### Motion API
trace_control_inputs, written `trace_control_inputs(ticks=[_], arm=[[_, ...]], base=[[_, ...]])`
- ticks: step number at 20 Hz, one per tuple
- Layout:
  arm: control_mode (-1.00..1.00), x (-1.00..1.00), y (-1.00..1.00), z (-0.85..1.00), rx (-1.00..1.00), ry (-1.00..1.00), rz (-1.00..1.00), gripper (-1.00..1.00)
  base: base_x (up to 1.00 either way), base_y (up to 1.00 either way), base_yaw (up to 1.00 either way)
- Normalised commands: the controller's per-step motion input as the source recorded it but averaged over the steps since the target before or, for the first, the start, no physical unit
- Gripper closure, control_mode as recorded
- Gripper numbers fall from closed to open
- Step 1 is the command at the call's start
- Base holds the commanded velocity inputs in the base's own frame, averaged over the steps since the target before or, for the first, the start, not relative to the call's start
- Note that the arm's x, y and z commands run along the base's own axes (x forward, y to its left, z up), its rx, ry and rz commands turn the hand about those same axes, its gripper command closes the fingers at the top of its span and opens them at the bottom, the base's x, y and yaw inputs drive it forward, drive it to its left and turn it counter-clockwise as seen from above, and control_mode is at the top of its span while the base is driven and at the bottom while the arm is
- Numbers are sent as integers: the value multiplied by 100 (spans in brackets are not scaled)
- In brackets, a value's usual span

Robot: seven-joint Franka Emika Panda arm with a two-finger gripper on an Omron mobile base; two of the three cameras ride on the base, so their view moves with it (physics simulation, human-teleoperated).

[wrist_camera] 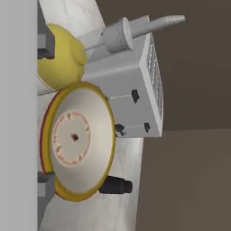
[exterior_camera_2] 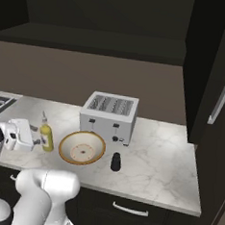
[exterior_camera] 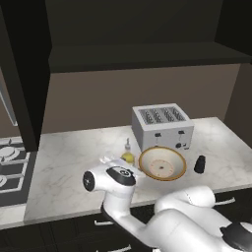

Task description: Retrieve the bottle and the shaker from the cabinet and place them next to the mixing bowl on the counter. Then add garlic from the fridge to the mixing bowl.

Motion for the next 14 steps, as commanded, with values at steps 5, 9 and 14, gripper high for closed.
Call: trace_control_inputs(ticks=[5,9,14], arm=[[-100,-70,1,45,1,-9,-2,-100],[-100,-90,-6,68,3,-12,0,-100],[-100,-62,-29,80,0,-14,0,-100]], base=[[0,0,0],[0,0,0],[0,0,0]])
